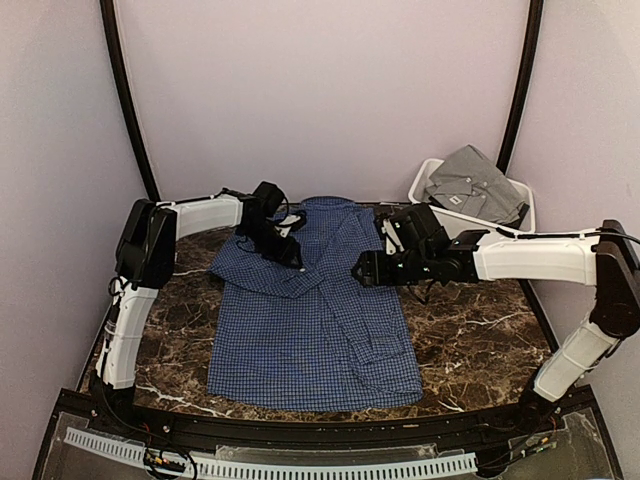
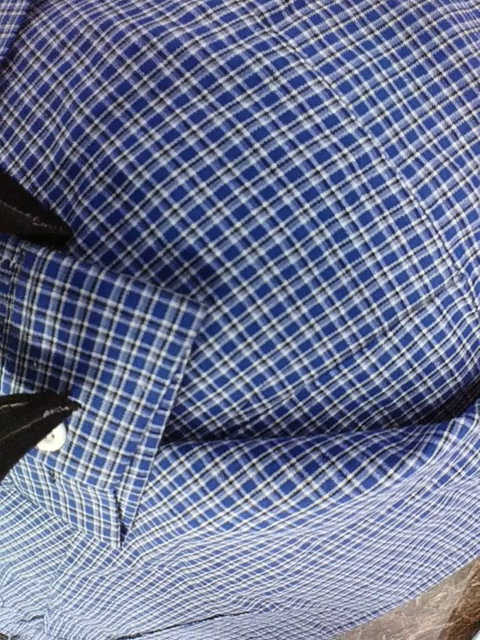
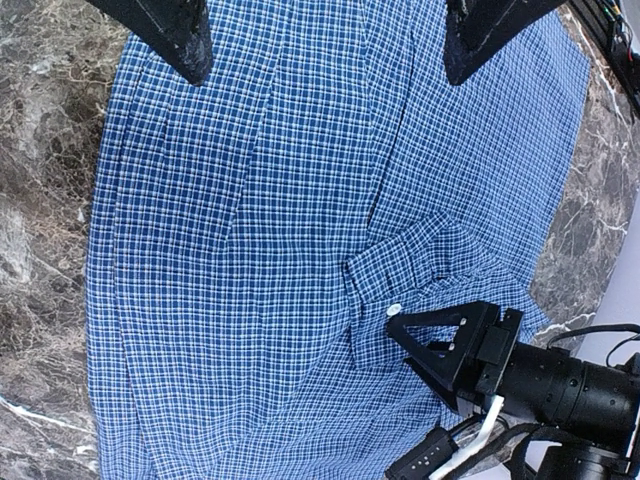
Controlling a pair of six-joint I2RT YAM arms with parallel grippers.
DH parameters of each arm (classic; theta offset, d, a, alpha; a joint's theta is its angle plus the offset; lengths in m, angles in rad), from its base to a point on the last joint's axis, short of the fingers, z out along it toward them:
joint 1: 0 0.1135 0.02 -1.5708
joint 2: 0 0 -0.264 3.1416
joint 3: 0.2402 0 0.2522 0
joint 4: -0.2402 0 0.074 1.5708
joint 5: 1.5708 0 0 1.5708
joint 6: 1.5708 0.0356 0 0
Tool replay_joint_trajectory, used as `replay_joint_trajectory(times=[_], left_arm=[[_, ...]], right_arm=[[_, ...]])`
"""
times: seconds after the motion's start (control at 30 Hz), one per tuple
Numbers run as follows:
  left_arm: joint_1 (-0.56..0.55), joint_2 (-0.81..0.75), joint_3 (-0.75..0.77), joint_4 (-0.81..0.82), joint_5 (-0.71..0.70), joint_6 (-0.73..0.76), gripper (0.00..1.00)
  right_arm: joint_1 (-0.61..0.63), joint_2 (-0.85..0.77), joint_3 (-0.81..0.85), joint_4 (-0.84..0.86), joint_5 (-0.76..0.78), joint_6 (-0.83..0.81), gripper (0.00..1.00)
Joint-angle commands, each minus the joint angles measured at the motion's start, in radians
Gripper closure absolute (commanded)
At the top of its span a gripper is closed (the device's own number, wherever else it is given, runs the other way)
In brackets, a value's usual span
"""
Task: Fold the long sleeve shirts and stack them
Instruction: Pick up the sleeve from the 1/3-folded shirt, then pass from the left arm to the right
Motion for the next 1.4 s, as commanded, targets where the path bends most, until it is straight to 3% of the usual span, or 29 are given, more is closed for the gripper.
replay_joint_trajectory(times=[0.0,0.23,0.5,0.93,1.2,1.37], left_arm=[[-0.004,-0.017,-0.004,-0.055,0.071,0.005,0.56],[-0.004,-0.088,-0.057,-0.017,0.072,-0.022,0.84],[-0.005,-0.247,-0.193,0.085,0.127,-0.029,1.0],[-0.029,-0.573,-0.543,0.338,0.195,-0.047,1.0],[-0.057,-0.66,-0.627,0.389,0.201,-0.028,1.0],[-0.073,-0.685,-0.653,0.386,0.247,0.007,1.0]], right_arm=[[-0.005,-0.023,-0.012,0.019,0.004,0.005,0.24],[-0.005,0.0,0.003,0.034,-0.002,0.006,0.24],[-0.012,0.064,0.037,0.141,-0.046,-0.051,0.22],[-0.023,0.181,0.181,0.297,-0.286,-0.022,0.22],[-0.034,0.233,0.219,0.359,-0.38,-0.02,0.2],[-0.035,0.25,0.217,0.383,-0.393,-0.101,0.19]])
